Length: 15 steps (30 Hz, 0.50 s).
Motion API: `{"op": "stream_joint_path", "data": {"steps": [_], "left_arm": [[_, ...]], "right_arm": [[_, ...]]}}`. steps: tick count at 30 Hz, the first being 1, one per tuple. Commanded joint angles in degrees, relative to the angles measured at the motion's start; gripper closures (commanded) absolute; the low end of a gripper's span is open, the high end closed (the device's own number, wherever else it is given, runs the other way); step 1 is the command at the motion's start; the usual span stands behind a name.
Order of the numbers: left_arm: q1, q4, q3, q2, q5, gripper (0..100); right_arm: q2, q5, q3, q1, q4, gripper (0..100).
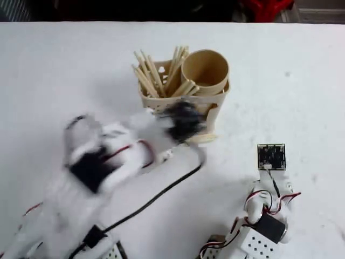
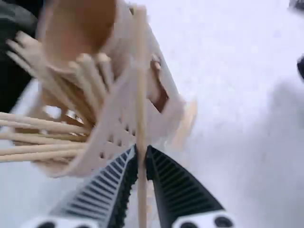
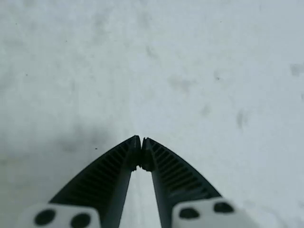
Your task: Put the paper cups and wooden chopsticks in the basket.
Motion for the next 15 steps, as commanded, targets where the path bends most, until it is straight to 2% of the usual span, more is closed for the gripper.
{"op": "stream_joint_path", "data": {"steps": [1,6,10,12,15], "left_arm": [[0.4,-10.1,-6.5,-11.0,5.0,98],[0.4,-30.1,-7.2,-9.9,4.9,98],[0.1,-41.2,-8.1,-1.7,4.6,98],[-1.6,-44.1,-9.4,2.9,5.0,98],[-4.8,-43.4,-13.6,9.8,5.7,98]], "right_arm": [[-0.3,-0.2,0.3,-0.2,0.3,98.1],[-0.3,-0.2,0.3,-0.1,0.3,98.1],[-0.3,-0.2,0.3,-0.1,0.3,98.1],[-0.3,-0.2,0.3,-0.1,0.3,98.1],[-0.3,-0.2,0.3,-0.1,0.3,98.1]]}}
